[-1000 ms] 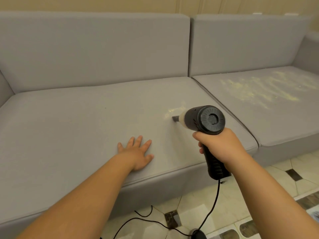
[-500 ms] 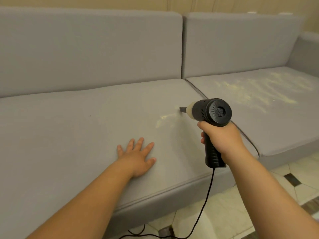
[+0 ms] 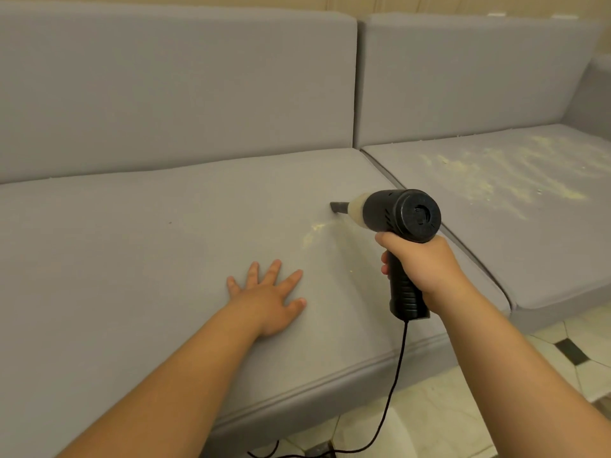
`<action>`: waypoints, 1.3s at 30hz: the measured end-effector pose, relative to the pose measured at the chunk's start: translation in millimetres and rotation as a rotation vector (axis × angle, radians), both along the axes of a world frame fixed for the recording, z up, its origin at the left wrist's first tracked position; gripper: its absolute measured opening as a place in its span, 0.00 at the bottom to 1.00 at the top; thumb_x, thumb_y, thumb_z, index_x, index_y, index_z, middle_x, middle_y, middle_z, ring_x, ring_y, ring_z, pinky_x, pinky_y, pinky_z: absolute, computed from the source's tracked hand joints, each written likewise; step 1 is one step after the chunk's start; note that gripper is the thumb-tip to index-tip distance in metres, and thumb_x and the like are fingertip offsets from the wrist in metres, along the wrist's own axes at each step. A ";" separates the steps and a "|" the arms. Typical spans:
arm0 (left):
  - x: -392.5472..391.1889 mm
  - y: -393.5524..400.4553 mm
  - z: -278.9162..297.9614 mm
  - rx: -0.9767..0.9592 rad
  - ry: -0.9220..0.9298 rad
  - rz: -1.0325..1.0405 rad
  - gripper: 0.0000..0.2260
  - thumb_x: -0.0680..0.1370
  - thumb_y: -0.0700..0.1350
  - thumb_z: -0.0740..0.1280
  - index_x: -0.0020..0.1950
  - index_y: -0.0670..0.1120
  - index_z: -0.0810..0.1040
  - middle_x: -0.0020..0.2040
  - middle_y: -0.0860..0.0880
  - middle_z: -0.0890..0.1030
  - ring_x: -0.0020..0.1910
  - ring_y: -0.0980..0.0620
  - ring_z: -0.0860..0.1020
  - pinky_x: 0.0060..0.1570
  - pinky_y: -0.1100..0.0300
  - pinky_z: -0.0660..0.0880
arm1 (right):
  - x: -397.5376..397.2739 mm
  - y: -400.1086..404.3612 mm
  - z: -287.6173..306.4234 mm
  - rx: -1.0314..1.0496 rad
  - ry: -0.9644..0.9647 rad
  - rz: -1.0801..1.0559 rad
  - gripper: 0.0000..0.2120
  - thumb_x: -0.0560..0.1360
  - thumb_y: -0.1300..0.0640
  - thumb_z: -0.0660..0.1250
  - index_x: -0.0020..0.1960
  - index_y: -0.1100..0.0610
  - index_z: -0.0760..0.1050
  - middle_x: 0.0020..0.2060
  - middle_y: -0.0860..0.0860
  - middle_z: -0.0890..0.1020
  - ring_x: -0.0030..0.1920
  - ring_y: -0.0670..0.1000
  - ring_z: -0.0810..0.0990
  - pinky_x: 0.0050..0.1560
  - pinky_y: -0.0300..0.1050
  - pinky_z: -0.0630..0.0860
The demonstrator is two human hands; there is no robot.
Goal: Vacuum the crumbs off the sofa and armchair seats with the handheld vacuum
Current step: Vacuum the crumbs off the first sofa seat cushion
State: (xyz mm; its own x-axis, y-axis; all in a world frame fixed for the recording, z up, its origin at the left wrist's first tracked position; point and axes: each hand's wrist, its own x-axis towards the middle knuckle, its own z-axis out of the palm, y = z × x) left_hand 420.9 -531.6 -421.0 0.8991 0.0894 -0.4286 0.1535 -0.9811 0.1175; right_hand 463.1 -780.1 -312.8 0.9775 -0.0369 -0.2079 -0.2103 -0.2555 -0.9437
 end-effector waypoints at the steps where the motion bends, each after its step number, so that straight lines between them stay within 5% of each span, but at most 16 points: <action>1: 0.8 0.1 0.2 0.000 0.001 -0.003 0.30 0.81 0.72 0.48 0.80 0.71 0.40 0.83 0.57 0.35 0.82 0.41 0.36 0.74 0.26 0.40 | -0.6 -2.8 -0.2 0.000 -0.006 0.004 0.09 0.74 0.56 0.76 0.53 0.58 0.83 0.37 0.56 0.86 0.36 0.54 0.85 0.50 0.61 0.85; 6: 1.8 0.1 -1.5 0.006 0.004 -0.004 0.30 0.80 0.72 0.48 0.80 0.71 0.39 0.83 0.57 0.35 0.82 0.41 0.35 0.74 0.26 0.40 | -5.1 -9.7 -5.2 -0.040 -0.032 -0.071 0.09 0.74 0.56 0.76 0.52 0.57 0.83 0.38 0.56 0.86 0.36 0.53 0.86 0.51 0.62 0.85; 13: 0.7 -0.9 0.1 0.006 0.012 0.009 0.30 0.80 0.72 0.47 0.80 0.72 0.39 0.83 0.57 0.34 0.82 0.41 0.35 0.73 0.26 0.39 | -19.5 -1.9 0.1 -0.019 0.018 0.123 0.09 0.75 0.58 0.76 0.52 0.61 0.83 0.36 0.58 0.85 0.34 0.53 0.84 0.43 0.54 0.83; 33: -1.4 -2.6 2.1 0.005 0.017 0.010 0.30 0.80 0.72 0.48 0.80 0.72 0.39 0.83 0.57 0.34 0.82 0.42 0.35 0.73 0.26 0.39 | -36.4 -7.1 5.4 -0.004 -0.008 -0.082 0.07 0.73 0.58 0.75 0.50 0.59 0.83 0.35 0.55 0.86 0.33 0.51 0.85 0.47 0.56 0.85; 39: -1.6 -1.8 1.1 0.009 0.018 0.015 0.29 0.80 0.72 0.45 0.79 0.72 0.39 0.83 0.57 0.35 0.82 0.42 0.35 0.73 0.26 0.39 | -43.3 -1.3 7.3 0.044 0.064 0.040 0.07 0.74 0.58 0.75 0.51 0.59 0.83 0.36 0.57 0.86 0.33 0.52 0.85 0.43 0.52 0.83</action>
